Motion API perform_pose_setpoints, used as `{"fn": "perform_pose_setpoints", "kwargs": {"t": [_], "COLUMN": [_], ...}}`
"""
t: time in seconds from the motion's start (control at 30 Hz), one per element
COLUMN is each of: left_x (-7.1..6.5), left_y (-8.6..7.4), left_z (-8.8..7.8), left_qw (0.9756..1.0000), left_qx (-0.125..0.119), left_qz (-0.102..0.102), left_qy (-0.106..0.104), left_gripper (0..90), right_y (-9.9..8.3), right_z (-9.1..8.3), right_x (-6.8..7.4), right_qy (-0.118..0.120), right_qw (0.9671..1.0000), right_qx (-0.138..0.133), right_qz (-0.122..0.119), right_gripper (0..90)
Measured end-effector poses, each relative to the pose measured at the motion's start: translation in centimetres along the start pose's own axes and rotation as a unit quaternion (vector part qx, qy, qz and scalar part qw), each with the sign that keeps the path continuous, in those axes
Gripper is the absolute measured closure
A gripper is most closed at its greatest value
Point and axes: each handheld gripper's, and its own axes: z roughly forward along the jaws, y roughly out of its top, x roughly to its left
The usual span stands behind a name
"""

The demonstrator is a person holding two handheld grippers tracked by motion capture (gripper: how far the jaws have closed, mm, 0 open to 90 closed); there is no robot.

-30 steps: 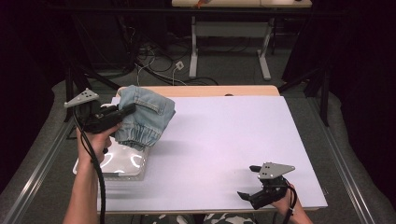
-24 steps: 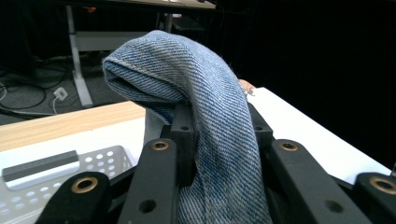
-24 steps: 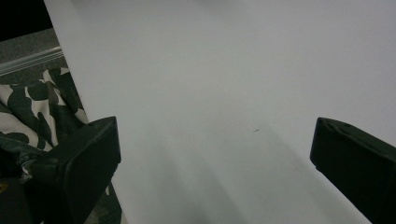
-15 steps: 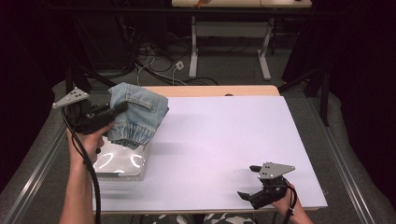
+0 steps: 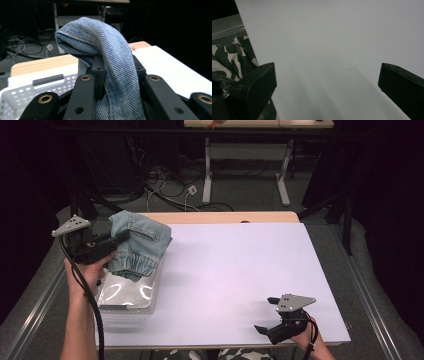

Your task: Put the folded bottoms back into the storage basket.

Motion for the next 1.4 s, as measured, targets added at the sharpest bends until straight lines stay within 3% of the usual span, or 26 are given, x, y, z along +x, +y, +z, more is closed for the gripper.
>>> {"fn": "perform_pose_setpoints", "kwargs": {"t": [0.7, 1.4], "left_x": [1.6, 2.2], "left_y": [-1.1, -1.6], "left_z": [1.0, 1.8], "left_qw": [0.9969, 0.9948], "left_qx": [0.05, 0.078], "left_qz": [-0.006, -0.01], "left_qy": [0.06, 0.065], "left_gripper": [72.4, 72.5], "right_y": [0.0, 0.0], "right_z": [0.1, 0.1], "right_x": [0.0, 0.0], "right_qy": [0.0, 0.0], "right_qw": [1.0, 1.0], "right_qx": [0.003, 0.003], "right_qz": [0.001, 0.001], "right_gripper": [1.5, 1.5]}}
